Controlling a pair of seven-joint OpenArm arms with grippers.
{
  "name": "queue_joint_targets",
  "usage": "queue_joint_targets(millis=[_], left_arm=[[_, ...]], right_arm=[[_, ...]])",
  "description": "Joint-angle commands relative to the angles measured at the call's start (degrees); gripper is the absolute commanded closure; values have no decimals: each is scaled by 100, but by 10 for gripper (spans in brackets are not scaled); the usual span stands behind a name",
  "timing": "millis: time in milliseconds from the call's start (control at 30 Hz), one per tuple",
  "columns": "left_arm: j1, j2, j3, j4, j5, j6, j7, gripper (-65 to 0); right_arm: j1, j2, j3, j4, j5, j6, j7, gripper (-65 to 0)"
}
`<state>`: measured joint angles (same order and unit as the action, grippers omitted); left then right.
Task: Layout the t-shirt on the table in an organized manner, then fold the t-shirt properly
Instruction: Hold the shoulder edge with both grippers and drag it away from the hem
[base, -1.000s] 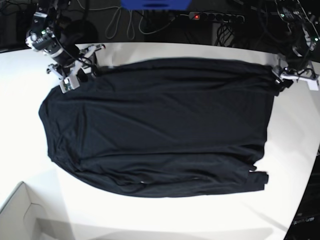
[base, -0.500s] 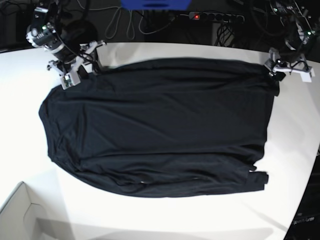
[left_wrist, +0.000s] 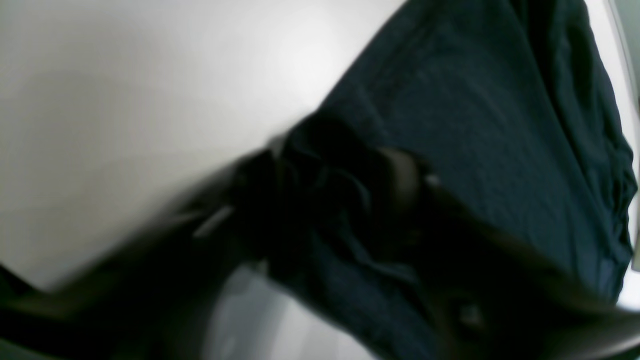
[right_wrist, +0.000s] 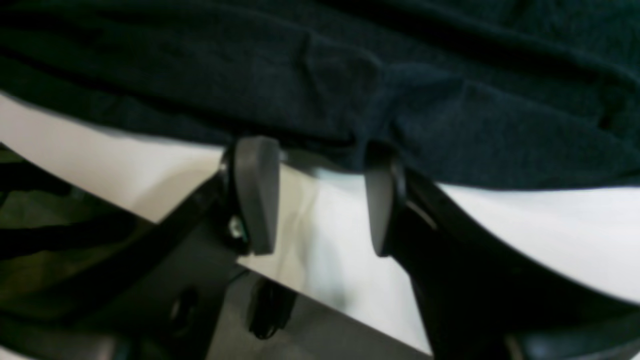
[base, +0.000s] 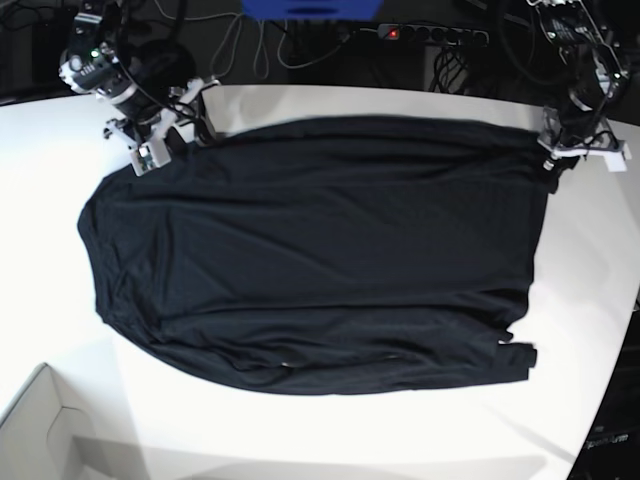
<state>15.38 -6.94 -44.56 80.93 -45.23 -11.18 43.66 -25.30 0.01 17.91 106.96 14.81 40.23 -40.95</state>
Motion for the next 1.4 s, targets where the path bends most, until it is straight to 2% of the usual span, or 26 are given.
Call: queue_joint_targets(millis=[0, 200, 700, 800, 900, 1033, 1367], left_arm=[[67, 21, 29, -44, 220, 147, 386, -190], [67, 21, 29, 9, 202, 147, 421, 0], [67, 13, 12, 26, 176, 147, 421, -1], [67, -110, 20, 35, 167, 147, 421, -1], [67, -119, -6, 35, 167, 147, 421, -1], [76, -172, -6, 211, 167, 147, 430, -1], [137, -198, -15, 809, 167, 147, 430, -1]], right_arm=[[38, 30, 7, 113, 80, -23, 117, -288], [187, 30, 15, -28, 62, -23, 117, -288], [486, 3, 15, -617, 62, -23, 117, -286], [504, 3, 7, -678, 62, -23, 126, -281], [486, 30, 7, -704, 62, -23, 126, -205], [468, 30, 42, -661, 62, -23, 108, 0], [-129, 118, 51, 509, 71, -23, 117, 0]])
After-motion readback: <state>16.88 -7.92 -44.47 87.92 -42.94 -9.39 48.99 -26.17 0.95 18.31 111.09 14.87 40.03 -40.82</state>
